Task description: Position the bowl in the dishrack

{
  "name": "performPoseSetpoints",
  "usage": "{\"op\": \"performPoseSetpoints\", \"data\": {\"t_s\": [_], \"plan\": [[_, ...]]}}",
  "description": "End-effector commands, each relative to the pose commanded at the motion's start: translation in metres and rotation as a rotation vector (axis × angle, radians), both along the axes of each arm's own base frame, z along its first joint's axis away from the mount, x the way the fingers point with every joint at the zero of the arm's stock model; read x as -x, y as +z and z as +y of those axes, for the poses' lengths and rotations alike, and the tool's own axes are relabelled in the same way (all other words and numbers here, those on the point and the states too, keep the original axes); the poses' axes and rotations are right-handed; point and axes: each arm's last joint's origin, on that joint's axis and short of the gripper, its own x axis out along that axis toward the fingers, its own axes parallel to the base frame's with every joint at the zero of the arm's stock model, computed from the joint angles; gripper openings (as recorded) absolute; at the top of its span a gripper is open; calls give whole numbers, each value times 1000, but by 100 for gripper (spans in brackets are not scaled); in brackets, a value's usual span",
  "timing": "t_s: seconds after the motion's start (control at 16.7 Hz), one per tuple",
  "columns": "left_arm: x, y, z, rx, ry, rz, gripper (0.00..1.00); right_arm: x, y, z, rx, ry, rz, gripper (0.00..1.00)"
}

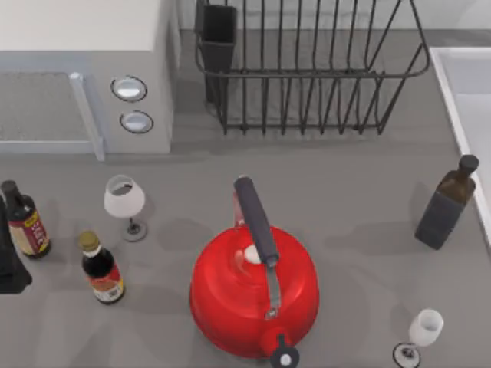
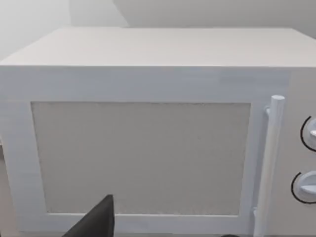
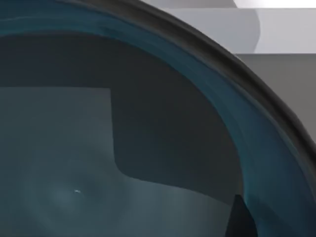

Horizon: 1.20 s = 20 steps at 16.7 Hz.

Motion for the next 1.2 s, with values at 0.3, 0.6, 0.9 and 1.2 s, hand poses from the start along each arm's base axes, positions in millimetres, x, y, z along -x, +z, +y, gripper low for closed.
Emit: {"op": "performPoseSetpoints", "data": {"t_s": [0.3,0.6,0.9,1.2], "plan": [[0,0,0,0,0,0,100,-8,26,-10,0,3,0,0],[0,0,0,0,0,0,100,-15,108,-16,-22,5,23,0],[0,0,0,0,0,0,100,-4,185,-5,-10,1,11,0],[0,0,0,0,0,0,100,0,200,0,0,0,0,0]]}}
